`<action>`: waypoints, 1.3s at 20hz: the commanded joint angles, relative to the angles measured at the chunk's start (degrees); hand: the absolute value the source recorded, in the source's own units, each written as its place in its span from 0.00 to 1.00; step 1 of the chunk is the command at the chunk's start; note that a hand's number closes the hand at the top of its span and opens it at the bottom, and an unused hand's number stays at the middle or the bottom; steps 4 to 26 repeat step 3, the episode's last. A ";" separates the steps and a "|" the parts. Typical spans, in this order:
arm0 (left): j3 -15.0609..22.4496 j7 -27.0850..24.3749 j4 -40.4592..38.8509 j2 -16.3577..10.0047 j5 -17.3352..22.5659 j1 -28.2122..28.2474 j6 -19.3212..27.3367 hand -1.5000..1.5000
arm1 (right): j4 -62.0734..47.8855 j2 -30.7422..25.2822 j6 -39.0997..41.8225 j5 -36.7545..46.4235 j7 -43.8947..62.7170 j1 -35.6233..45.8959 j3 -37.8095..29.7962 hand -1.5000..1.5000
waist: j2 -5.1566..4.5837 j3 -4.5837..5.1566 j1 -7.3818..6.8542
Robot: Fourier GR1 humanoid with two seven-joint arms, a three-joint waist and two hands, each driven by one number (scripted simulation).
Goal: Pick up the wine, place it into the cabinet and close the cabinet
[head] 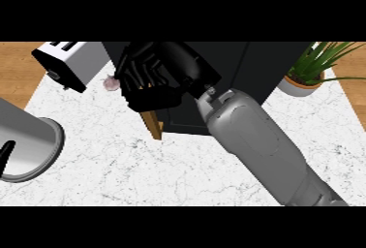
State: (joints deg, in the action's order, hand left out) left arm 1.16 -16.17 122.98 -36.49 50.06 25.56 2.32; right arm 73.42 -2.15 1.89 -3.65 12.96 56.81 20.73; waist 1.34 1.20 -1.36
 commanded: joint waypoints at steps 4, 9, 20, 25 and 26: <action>1.33 0.48 -3.44 1.46 -1.34 -3.72 1.89 0.00 | -7.88 -7.04 -1.81 1.64 -1.22 2.21 -7.75 1.00 | -2.25 -1.12 1.42; 1.33 0.48 -3.44 1.46 -1.34 -3.72 1.89 0.00 | -7.88 -7.04 -1.81 1.64 -1.22 2.21 -7.75 1.00 | -2.25 -1.12 1.42; 1.33 0.48 -3.44 1.46 -1.34 -3.72 1.89 0.00 | -7.88 -7.04 -1.81 1.64 -1.22 2.21 -7.75 1.00 | -2.25 -1.12 1.42; 1.33 0.48 -3.44 1.46 -1.34 -3.72 1.89 0.00 | -7.88 -7.04 -1.81 1.64 -1.22 2.21 -7.75 1.00 | -2.25 -1.12 1.42; 1.33 0.48 -3.44 1.46 -1.34 -3.72 1.89 0.00 | -7.88 -7.04 -1.81 1.64 -1.22 2.21 -7.75 1.00 | -2.25 -1.12 1.42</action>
